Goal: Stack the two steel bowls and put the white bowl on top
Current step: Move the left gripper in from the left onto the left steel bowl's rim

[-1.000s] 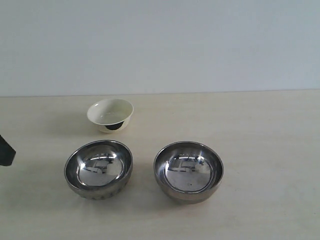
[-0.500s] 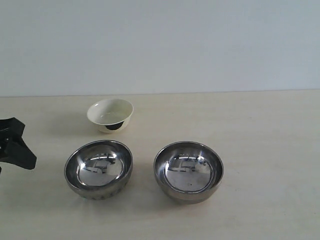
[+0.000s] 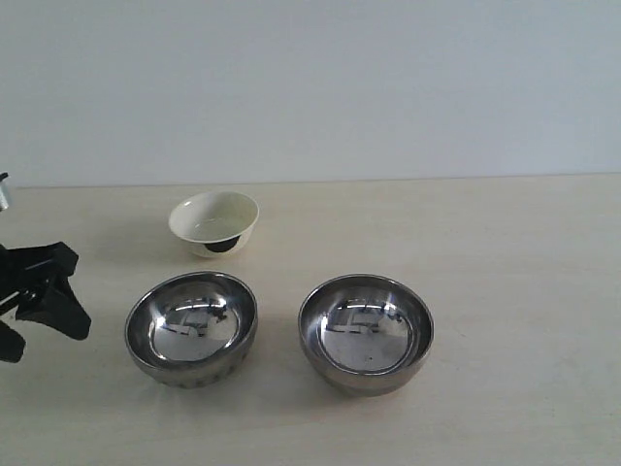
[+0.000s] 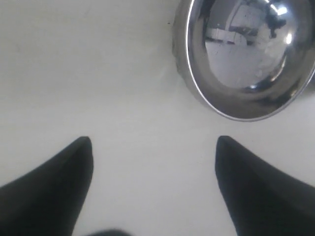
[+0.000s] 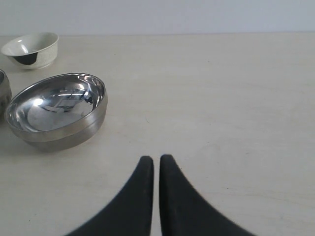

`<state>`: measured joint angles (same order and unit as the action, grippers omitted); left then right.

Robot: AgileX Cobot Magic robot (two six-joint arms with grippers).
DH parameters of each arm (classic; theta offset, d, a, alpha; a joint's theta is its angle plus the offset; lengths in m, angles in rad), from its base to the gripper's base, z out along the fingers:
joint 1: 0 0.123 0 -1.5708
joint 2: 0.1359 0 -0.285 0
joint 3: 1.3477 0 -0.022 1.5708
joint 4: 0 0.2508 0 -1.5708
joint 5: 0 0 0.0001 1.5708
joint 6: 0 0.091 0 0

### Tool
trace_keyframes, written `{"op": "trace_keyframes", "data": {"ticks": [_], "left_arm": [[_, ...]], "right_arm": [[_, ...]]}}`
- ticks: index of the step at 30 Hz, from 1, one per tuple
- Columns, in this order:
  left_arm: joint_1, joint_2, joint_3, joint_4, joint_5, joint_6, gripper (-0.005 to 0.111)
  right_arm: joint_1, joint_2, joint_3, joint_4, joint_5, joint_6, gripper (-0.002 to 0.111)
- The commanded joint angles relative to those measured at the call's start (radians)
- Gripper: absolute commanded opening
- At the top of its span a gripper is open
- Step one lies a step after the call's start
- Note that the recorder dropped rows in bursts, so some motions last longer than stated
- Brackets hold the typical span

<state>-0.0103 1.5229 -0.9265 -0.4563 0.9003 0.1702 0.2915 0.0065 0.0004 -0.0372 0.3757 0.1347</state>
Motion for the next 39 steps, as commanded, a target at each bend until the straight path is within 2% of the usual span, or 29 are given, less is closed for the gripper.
{"op": "trace_keyframes", "data": {"ticks": [1,5,8,12,16,21,24,31,39], "left_arm": [[-0.002,0.008,-0.062,0.004,0.035,-0.006,0.066],[-0.035,0.024,-0.098,0.113,0.060,-0.075,0.062],[-0.111,0.055,-0.098,0.224,0.060,-0.134,0.062],[-0.223,0.111,-0.098,0.244,-0.006,-0.143,0.062],[-0.280,0.146,-0.145,0.292,-0.052,-0.210,0.062],[-0.292,0.204,-0.262,0.440,0.113,-0.383,0.062],[-0.292,0.245,-0.314,0.491,0.157,-0.415,0.062],[-0.292,0.328,-0.330,0.408,0.024,-0.391,0.062],[-0.292,0.397,-0.332,0.375,-0.028,-0.386,0.062]], "right_arm": [[-0.003,-0.006,0.000,-0.003,-0.010,-0.003,0.000],[-0.003,-0.006,0.000,-0.003,-0.009,-0.003,0.000],[-0.003,-0.006,0.000,-0.003,-0.009,-0.003,0.000],[-0.003,-0.006,0.000,-0.003,-0.009,-0.003,0.000],[-0.003,-0.006,0.000,-0.003,-0.009,-0.003,0.000],[-0.003,-0.006,0.000,-0.003,-0.009,-0.003,0.000],[-0.003,-0.006,0.000,-0.003,-0.009,-0.003,0.000],[-0.003,-0.006,0.000,-0.003,-0.009,-0.003,0.000],[-0.003,-0.006,0.000,-0.003,-0.009,-0.003,0.000]]}}
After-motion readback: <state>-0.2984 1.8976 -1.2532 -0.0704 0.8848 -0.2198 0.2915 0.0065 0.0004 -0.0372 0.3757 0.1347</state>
